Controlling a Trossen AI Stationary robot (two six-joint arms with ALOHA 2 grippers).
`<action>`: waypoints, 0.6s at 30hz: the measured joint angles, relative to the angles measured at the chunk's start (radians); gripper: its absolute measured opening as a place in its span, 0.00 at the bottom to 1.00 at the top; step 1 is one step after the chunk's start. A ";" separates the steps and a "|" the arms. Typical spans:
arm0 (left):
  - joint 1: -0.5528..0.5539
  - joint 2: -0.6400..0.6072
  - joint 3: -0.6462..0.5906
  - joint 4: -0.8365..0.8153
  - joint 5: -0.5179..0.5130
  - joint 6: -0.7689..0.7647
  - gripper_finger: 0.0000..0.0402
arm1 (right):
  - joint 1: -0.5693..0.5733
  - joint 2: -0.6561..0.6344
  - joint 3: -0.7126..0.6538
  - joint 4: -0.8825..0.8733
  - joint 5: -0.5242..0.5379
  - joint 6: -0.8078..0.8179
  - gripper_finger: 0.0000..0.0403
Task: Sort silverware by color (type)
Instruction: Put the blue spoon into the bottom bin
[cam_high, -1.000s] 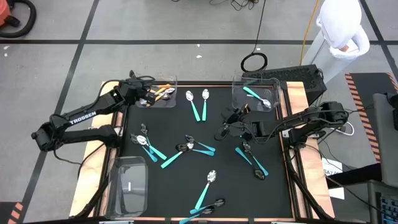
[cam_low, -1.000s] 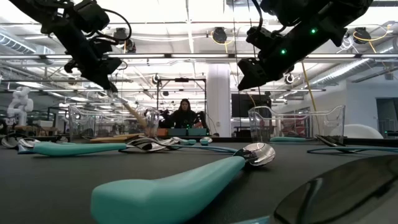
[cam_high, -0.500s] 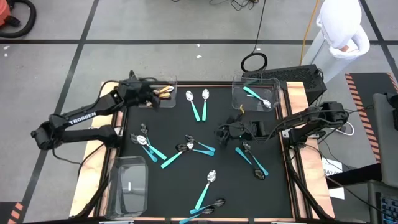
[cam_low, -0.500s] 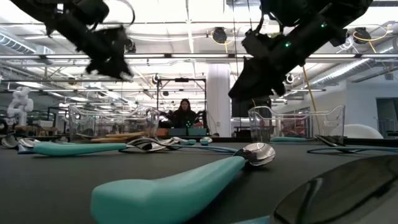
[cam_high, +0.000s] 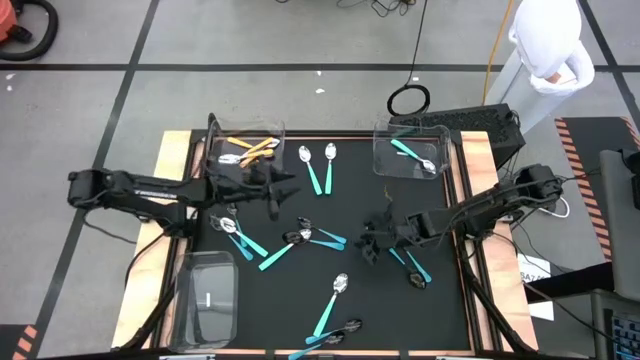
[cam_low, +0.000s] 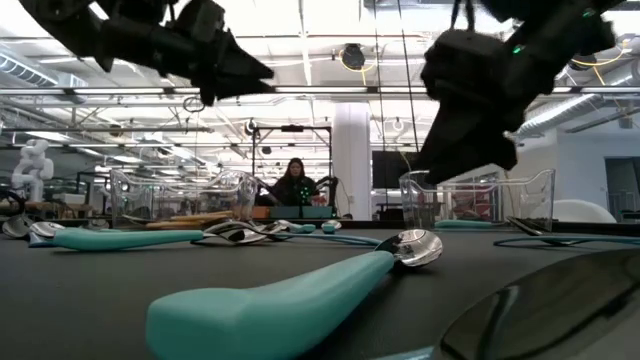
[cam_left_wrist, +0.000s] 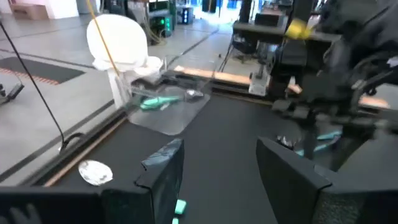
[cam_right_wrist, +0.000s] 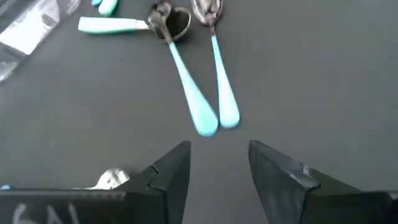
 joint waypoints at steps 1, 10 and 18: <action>-0.013 0.027 0.000 0.011 -0.012 -0.010 0.50 | 0.017 -0.001 0.000 0.010 0.018 0.011 0.40; -0.190 0.204 -0.002 0.039 -0.028 -0.178 0.50 | 0.147 0.005 0.001 0.181 0.166 -0.044 0.40; -0.493 0.213 0.009 0.043 -0.022 -0.168 0.50 | 0.267 0.029 0.053 0.276 0.247 -0.040 0.40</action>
